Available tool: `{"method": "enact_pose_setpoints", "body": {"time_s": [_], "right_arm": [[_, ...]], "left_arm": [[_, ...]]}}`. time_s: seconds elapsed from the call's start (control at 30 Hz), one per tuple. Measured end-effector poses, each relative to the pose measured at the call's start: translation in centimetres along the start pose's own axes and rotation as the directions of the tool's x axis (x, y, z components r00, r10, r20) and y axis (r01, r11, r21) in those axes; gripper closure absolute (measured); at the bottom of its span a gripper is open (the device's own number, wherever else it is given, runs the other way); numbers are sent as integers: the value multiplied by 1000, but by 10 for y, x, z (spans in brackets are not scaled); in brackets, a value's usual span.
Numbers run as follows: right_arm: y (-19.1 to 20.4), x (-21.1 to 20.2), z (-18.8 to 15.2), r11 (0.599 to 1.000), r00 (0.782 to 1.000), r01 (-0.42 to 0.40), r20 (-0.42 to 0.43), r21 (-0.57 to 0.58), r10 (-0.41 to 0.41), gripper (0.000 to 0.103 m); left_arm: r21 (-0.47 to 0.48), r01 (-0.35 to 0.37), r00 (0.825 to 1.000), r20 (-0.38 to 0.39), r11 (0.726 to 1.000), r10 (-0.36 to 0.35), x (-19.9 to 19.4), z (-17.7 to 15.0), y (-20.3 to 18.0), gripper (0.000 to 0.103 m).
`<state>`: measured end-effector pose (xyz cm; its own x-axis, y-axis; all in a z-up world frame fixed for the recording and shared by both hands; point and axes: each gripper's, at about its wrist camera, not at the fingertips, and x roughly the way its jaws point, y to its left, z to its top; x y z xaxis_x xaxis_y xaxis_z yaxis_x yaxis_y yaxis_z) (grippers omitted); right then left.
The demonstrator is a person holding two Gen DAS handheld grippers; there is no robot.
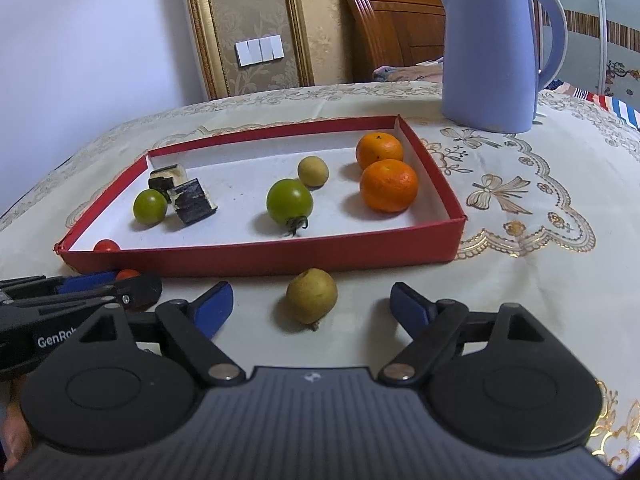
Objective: Organize fruits
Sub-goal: 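Move the right gripper to the yellow-brown fruit on the tablecloth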
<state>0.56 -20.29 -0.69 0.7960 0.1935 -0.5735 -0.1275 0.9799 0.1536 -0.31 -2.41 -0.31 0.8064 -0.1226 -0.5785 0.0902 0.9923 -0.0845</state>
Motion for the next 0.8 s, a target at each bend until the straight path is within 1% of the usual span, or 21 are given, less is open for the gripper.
{"method": "enact_pose_setpoints", "body": {"time_s": [0.4, 0.67, 0.77, 0.8], "right_arm": [[-3, 0, -1, 1000, 1000, -9, 5, 13, 9, 19], [-1, 0, -1, 1000, 1000, 3, 5, 6, -3, 20], [1, 0, -1, 1000, 1000, 17, 4, -4, -17, 24], [1, 0, -1, 1000, 1000, 22, 5, -5, -22, 27]], "left_arm": [[-2, 2, 1000, 0, 1000, -2, 0, 0, 0, 66], [-5, 1, 1000, 1, 1000, -1, -1, 0, 0, 66], [-8, 3, 1000, 1, 1000, -3, -1, 0, 0, 66], [-8, 3, 1000, 1, 1000, -3, -1, 0, 0, 66]]}}
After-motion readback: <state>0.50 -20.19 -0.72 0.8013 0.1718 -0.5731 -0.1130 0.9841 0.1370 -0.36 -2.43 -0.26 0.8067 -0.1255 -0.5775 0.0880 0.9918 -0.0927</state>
